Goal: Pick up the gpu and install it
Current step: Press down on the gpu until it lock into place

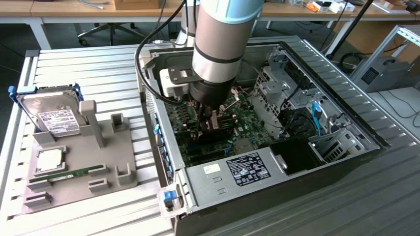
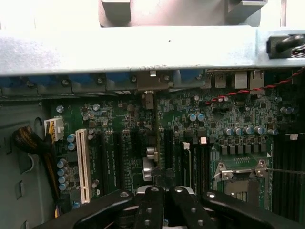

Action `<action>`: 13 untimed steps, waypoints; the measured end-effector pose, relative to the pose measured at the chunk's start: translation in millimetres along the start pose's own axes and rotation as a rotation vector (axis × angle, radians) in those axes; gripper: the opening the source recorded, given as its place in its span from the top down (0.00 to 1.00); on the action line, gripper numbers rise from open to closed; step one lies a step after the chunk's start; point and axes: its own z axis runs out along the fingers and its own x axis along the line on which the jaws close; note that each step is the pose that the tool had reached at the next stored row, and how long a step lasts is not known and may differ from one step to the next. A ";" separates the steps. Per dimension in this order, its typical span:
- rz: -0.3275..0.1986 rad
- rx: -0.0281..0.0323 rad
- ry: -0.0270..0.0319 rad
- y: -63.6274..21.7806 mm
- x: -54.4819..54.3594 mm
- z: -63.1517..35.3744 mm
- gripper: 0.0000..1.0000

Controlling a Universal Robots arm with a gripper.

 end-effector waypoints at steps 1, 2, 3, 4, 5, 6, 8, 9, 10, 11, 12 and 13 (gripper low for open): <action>0.000 -0.0001 0.0000 0.0 0.0 -0.1 0.89; 0.000 -0.0001 0.0001 0.0 -0.1 -0.1 0.89; 0.000 -0.0001 0.0002 0.0 0.0 -0.1 0.89; 0.000 -0.0002 0.0003 0.0 0.0 -0.2 0.89; 0.000 -0.0002 0.0003 0.0 0.0 -0.1 0.89; 0.000 -0.0002 0.0003 0.0 0.0 -0.2 0.89; 0.000 -0.0002 0.0004 0.0 0.0 -0.2 0.89; 0.000 -0.0002 0.0003 0.0 0.0 -0.2 0.89; 0.000 -0.0002 0.0004 0.0 0.0 -0.2 0.89; 0.000 -0.0002 0.0003 0.0 0.0 -0.2 0.89; 0.000 -0.0002 0.0003 0.0 0.0 -0.2 0.89; 0.000 -0.0002 0.0003 0.0 0.0 -0.2 0.89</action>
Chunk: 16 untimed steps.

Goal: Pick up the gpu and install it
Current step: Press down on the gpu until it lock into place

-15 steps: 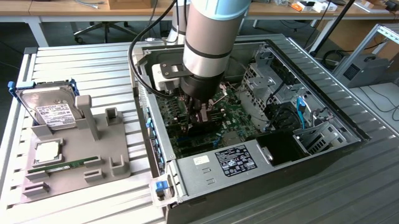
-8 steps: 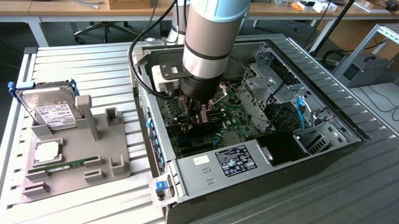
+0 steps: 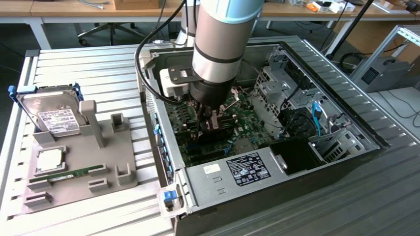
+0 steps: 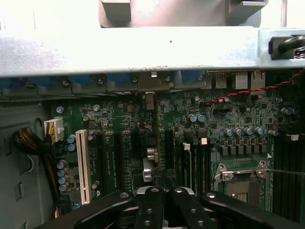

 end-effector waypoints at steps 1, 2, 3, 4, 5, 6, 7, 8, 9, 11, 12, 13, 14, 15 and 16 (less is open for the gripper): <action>0.000 0.0000 0.0001 0.0 0.0 0.0 0.89; 0.000 -0.0001 0.0002 0.0 0.0 0.0 0.89; 0.000 -0.0001 0.0002 0.0 0.0 0.0 0.89; 0.000 -0.0001 0.0001 0.0 0.0 0.0 0.89; 0.000 0.0000 0.0000 0.0 0.0 0.1 0.89; 0.000 0.0000 0.0001 0.0 0.0 0.1 0.89; 0.000 0.0000 0.0001 0.0 0.0 0.1 0.89; 0.000 0.0001 -0.0001 0.0 0.0 0.0 0.89; 0.000 0.0003 -0.0007 0.0 -0.1 -0.9 0.89; 0.000 0.0000 0.0009 -0.1 -0.6 -8.8 0.89; 0.000 0.0001 0.0009 -0.2 -0.8 -11.1 0.89; 0.000 0.0001 0.0012 -0.2 -1.0 -13.2 0.89; 0.000 0.0001 0.0013 -0.2 -1.1 -15.0 0.89; 0.000 0.0001 0.0014 -0.2 -1.2 -16.2 0.89; 0.000 0.0000 0.0014 -0.2 -1.3 -17.3 0.89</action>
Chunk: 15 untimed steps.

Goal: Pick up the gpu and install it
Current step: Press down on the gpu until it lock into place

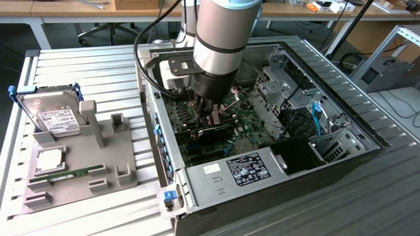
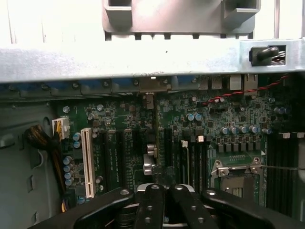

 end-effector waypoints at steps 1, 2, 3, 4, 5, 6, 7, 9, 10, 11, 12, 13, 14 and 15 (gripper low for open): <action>0.000 0.0001 0.0000 0.0 0.0 -0.6 0.89; 0.000 0.0002 -0.0002 0.0 0.0 -0.5 0.89; 0.000 0.0002 -0.0002 0.0 -0.1 -0.5 0.89; 0.000 0.0001 -0.0002 0.0 -0.1 -0.5 0.89; 0.000 0.0000 0.0000 0.0 -0.1 -0.8 0.89; 0.000 -0.0002 0.0003 0.0 -0.1 -2.1 0.89; 0.000 0.0000 0.0000 -0.1 -0.3 -3.8 0.89; 0.000 0.0001 -0.0002 -0.1 -0.4 -5.3 0.89; 0.000 0.0000 0.0001 -0.1 -0.5 -6.5 0.89; 0.000 0.0000 0.0000 -0.1 -0.6 -8.0 0.89; 0.000 0.0000 0.0000 -0.2 -0.7 -9.3 0.89; 0.000 0.0000 0.0001 -0.6 -0.8 -11.0 0.89; 0.000 0.0000 0.0001 -0.8 -0.9 -12.0 0.89; 0.000 0.0001 0.0000 -0.9 -1.0 -12.7 0.89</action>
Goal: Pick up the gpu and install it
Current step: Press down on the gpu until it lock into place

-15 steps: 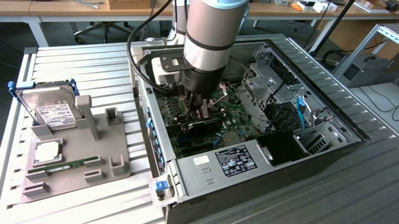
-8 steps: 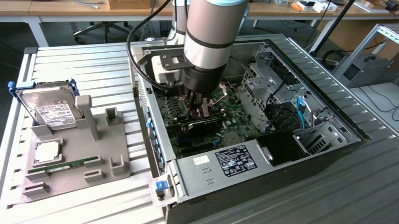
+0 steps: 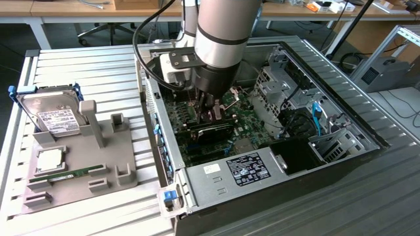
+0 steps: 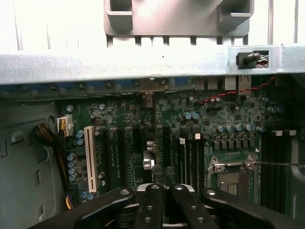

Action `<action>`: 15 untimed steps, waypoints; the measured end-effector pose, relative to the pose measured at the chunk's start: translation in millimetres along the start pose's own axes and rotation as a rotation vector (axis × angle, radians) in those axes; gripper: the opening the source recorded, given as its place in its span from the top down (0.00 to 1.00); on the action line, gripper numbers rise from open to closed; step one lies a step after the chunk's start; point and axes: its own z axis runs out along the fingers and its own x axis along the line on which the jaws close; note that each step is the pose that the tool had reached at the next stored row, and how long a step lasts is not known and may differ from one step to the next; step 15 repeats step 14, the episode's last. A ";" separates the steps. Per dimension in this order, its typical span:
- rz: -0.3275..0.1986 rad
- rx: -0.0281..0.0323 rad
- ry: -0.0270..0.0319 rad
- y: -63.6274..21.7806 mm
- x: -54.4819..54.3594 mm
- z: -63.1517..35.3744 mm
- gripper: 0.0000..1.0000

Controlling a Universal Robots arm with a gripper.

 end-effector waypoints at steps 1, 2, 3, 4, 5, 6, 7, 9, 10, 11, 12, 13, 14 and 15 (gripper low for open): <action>0.000 0.0001 -0.0002 0.0 0.0 0.0 0.89; 0.000 0.0000 -0.0001 -0.2 0.0 0.0 0.89; 0.000 -0.0002 0.0002 -1.7 -0.1 -0.2 0.89; 0.000 -0.0001 0.0001 -2.7 -0.1 -0.1 0.89; 0.000 -0.0001 0.0000 -3.9 -0.2 0.0 0.89; 0.000 0.0000 0.0000 -5.7 -0.3 0.0 0.89; 0.000 -0.0001 -0.0001 -6.5 -0.2 0.0 0.89; 0.000 0.0000 0.0000 -6.6 -0.2 0.0 0.89; 0.000 0.0000 0.0000 -6.7 -0.3 0.0 0.89; 0.000 0.0000 0.0000 -6.7 -0.3 0.0 0.89; 0.000 0.0000 0.0000 -6.7 -0.3 0.0 0.89; 0.000 0.0000 0.0000 -6.7 -0.3 0.0 0.89; 0.000 0.0000 0.0000 -6.7 -0.3 0.0 0.89; 0.000 0.0000 0.0000 -6.7 -0.3 0.0 0.89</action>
